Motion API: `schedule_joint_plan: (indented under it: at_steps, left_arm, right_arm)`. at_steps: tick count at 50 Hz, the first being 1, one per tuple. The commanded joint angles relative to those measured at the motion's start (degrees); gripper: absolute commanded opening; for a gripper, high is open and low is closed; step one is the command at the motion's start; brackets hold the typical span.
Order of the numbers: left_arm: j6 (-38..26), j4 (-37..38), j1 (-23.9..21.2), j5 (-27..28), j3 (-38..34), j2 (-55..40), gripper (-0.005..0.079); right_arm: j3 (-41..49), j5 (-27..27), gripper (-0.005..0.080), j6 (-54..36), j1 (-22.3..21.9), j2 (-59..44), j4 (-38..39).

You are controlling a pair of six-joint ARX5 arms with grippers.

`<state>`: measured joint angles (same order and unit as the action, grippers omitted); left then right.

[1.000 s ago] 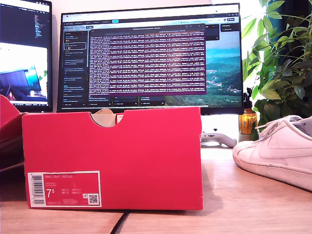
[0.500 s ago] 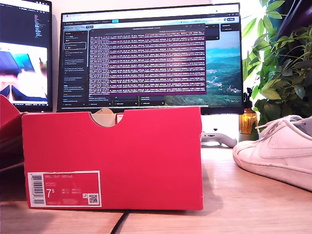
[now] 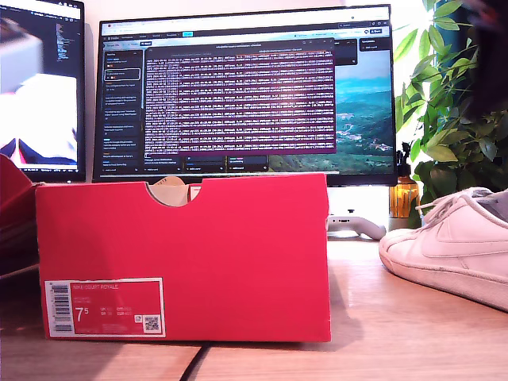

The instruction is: Pack the white shoes by picking the first shoe and placing it inside the red shoebox, left side, then picking and rotating the second shoe and placing it in the shoebox

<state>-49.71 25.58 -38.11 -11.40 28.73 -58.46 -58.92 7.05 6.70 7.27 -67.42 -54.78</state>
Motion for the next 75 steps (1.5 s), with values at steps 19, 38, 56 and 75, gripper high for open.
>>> schedule_joint_plan:
  at_steps: [19, 38, 56, 75]
  left_arm:
    - [0.2, -3.2, 0.1, 2.1, 0.4, -2.3, 0.0044]
    - [0.2, -3.2, 0.1, 2.8, 0.4, -2.3, 0.0044]
    - [0.4, -2.9, 0.1, 2.8, 0.4, -2.3, 0.0044]
    - [0.5, -2.9, 0.1, 2.8, 0.4, -2.3, 0.0044]
  right_arm:
    - [-0.7, 0.3, 0.0332, -5.6, 2.1, -4.7, 0.3]
    - [-0.7, -1.0, 0.0332, -7.0, 5.2, -16.7, 0.4]
    - [-0.7, -1.6, 0.0150, -8.2, 5.4, -25.4, 0.5]
    - [-5.2, 3.4, -0.0013, -2.4, 7.3, -23.5, 0.0]
